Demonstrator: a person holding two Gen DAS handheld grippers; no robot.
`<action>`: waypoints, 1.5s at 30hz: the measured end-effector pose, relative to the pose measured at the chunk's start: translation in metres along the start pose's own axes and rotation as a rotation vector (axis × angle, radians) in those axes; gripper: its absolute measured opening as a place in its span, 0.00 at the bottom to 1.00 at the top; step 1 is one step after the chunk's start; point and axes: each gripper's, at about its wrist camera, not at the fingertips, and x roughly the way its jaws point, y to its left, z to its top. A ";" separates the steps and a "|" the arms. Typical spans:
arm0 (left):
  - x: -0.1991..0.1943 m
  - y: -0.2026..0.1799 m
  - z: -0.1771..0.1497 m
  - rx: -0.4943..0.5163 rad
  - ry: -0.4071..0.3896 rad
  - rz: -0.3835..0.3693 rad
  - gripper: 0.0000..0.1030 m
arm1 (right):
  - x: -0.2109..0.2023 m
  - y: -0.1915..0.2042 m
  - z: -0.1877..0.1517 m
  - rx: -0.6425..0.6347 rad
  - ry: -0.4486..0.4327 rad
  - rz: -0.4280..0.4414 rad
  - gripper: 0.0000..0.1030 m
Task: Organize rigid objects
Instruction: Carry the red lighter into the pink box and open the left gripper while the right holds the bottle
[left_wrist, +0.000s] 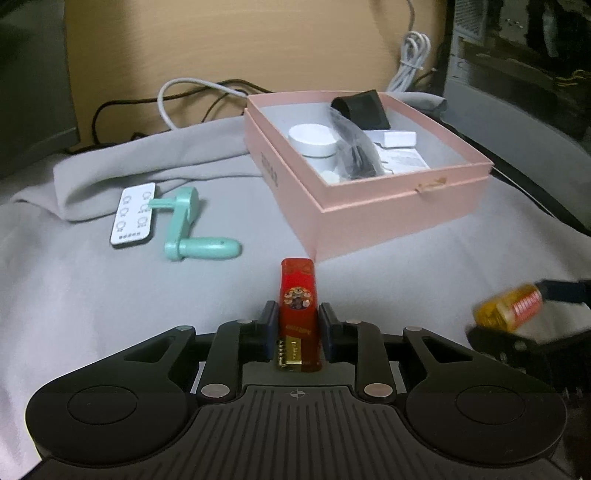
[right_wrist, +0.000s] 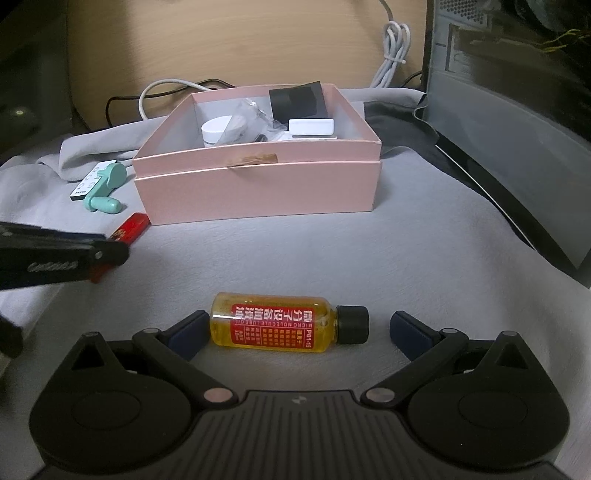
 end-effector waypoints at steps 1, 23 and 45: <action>-0.003 0.002 -0.003 0.000 0.003 -0.010 0.26 | 0.000 0.000 0.000 0.001 -0.001 -0.001 1.00; -0.022 0.015 -0.014 0.055 0.045 -0.103 0.26 | -0.033 0.007 0.008 0.042 0.039 -0.010 0.76; -0.065 0.024 0.151 0.006 -0.283 -0.324 0.26 | -0.094 0.029 0.051 -0.016 -0.084 -0.053 0.76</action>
